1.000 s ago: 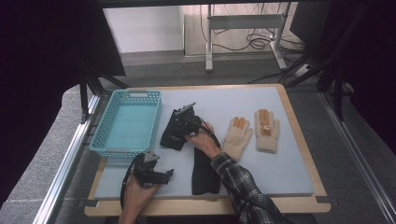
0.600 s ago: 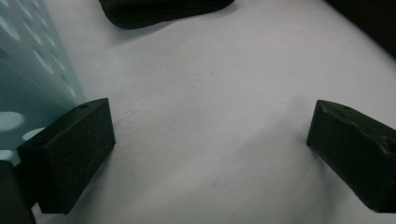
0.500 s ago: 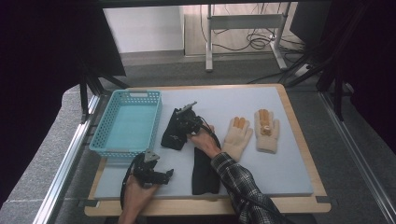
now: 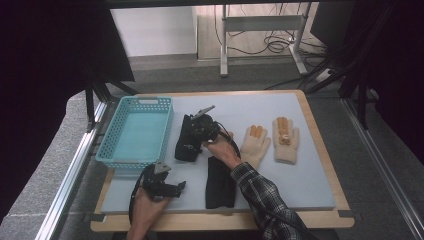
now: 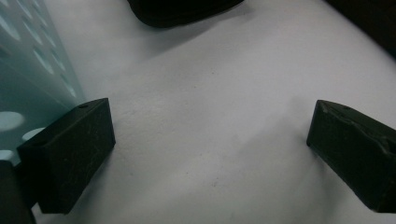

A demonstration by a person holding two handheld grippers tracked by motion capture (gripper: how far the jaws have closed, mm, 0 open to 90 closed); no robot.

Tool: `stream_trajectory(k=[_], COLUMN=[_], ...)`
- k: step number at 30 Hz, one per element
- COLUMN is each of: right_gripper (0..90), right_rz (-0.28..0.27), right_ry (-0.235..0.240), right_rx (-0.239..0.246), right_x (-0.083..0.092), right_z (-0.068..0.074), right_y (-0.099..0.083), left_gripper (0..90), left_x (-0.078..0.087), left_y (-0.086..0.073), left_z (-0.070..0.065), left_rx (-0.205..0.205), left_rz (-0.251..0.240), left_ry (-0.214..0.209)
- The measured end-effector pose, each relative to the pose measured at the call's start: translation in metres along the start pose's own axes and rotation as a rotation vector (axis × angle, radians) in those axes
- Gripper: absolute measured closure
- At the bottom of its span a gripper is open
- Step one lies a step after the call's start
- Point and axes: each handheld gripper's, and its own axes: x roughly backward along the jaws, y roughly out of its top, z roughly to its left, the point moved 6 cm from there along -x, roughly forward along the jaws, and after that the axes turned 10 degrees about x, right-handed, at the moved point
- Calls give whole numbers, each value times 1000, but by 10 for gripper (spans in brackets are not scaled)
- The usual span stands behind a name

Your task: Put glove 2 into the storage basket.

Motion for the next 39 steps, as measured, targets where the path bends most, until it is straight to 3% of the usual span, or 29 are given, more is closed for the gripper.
stream_trajectory(k=[10, 21, 31, 39], right_gripper=[868, 868, 868, 868], right_rz=[-33, -72, -90, -96], right_ry=[15, 27, 40, 65], right_rx=[13, 45, 69, 86], right_x=[23, 62, 102, 136], right_z=[7, 18, 31, 46], right_y=[8, 9, -11, -36], left_gripper=[10, 10, 10, 10], left_x=[0, 0, 0, 0], left_y=[0, 0, 0, 0], left_z=[0, 0, 0, 0], left_rx=[-2, -1, -2, 2], left_rz=[1, -1, 0, -3], left_ry=[0, 0, 0, 0])
